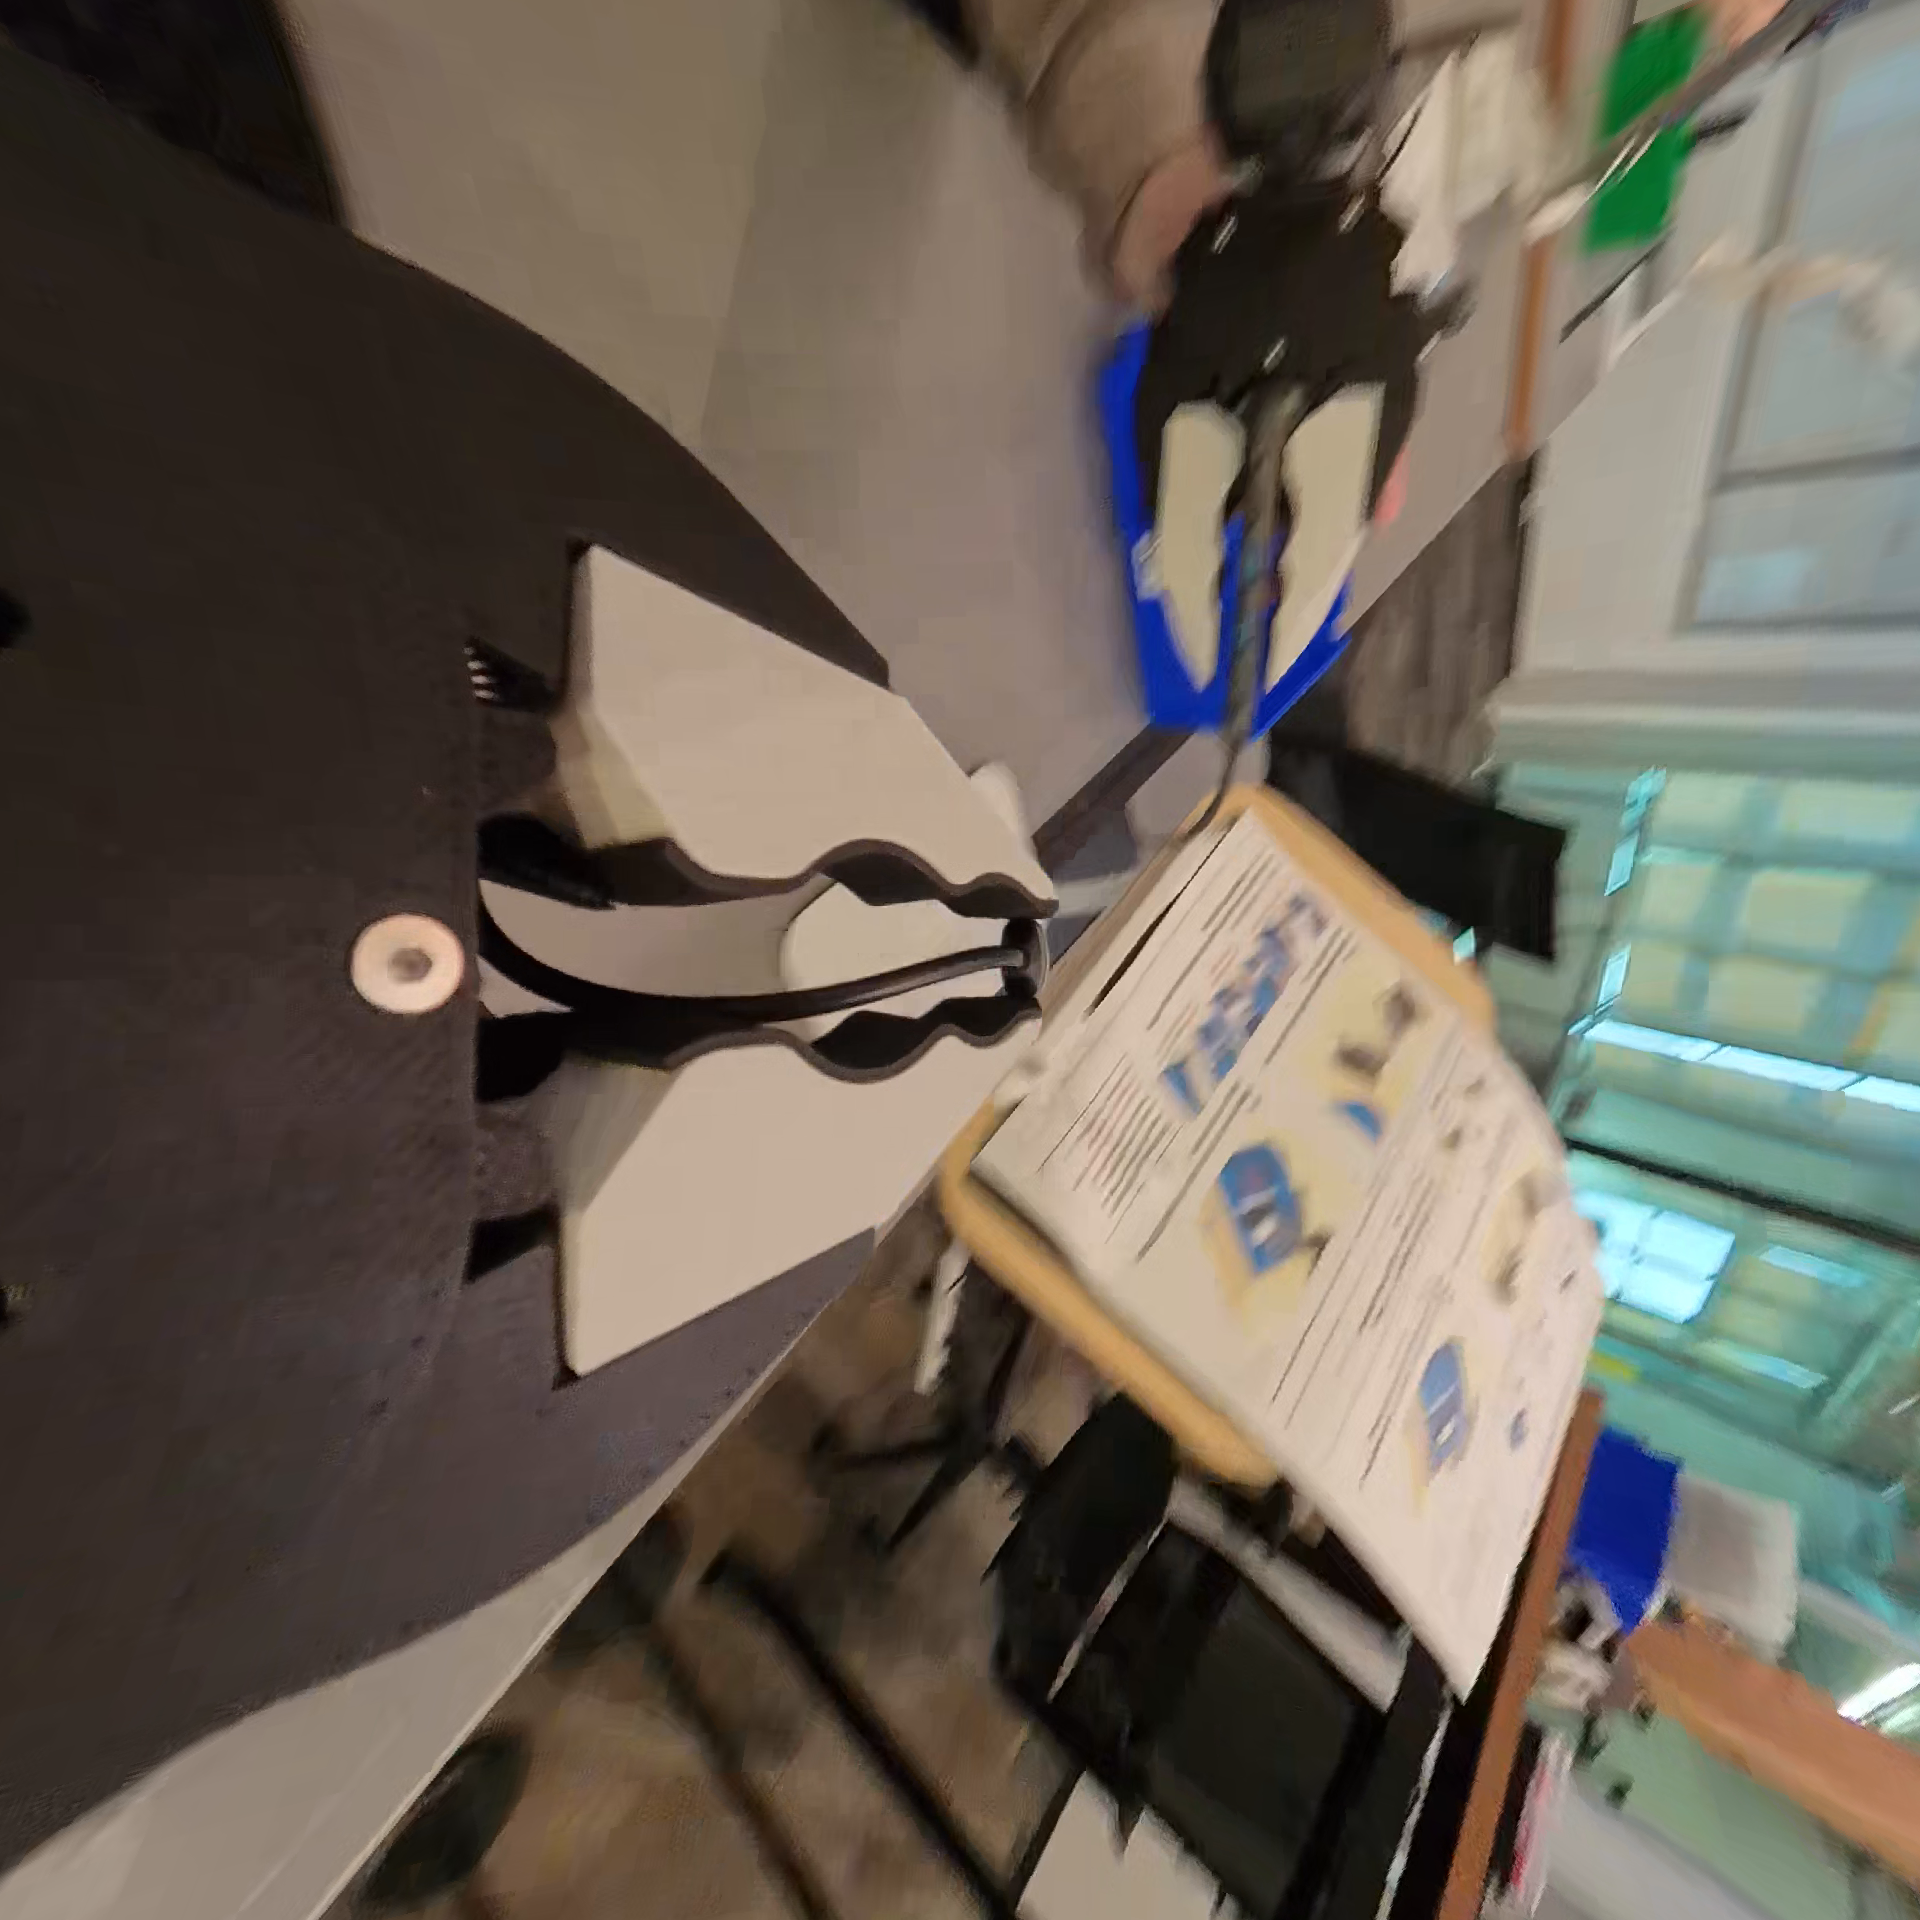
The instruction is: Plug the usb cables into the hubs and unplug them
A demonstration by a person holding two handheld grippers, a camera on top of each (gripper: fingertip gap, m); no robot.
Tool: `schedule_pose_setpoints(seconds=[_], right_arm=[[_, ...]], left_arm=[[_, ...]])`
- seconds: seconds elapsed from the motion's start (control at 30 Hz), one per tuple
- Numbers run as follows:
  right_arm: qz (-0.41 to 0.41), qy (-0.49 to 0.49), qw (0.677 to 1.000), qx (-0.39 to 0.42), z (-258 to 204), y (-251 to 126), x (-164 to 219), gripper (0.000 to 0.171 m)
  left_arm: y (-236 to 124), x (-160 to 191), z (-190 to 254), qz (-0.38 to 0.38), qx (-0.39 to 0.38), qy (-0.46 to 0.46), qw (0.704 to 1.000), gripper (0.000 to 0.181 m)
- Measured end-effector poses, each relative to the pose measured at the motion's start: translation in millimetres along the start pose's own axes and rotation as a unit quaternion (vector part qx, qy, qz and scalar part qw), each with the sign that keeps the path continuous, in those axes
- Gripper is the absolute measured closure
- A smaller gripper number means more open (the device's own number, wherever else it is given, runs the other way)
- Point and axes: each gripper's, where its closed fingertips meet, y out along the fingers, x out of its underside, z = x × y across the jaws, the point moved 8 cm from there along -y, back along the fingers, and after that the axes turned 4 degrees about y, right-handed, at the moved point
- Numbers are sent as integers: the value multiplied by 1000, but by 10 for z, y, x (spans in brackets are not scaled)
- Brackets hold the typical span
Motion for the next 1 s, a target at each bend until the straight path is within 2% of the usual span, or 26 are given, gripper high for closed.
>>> schedule_pose_setpoints(seconds=[0.2,0.4,0.67,0.83,0.9,1.0], right_arm=[[-124,6,989,76,895,-667,346,159],[-231,16,969,81,1480,-799,1015,158],[-318,-10,944,84,1779,-687,1756,159],[-379,-27,923,58,1809,-640,2039,158],[-397,-36,916,46,1800,-618,2122,148],[-429,-55,900,44,1820,-603,2216,148]], left_arm=[[-15,-77,37,7,12,4,1000,162],[18,-94,137,9,30,12,999,162],[40,-82,198,11,39,11,999,162],[38,-82,216,13,42,14,999,162],[37,-85,219,13,42,15,999,162],[33,-92,227,15,44,15,999,162]])
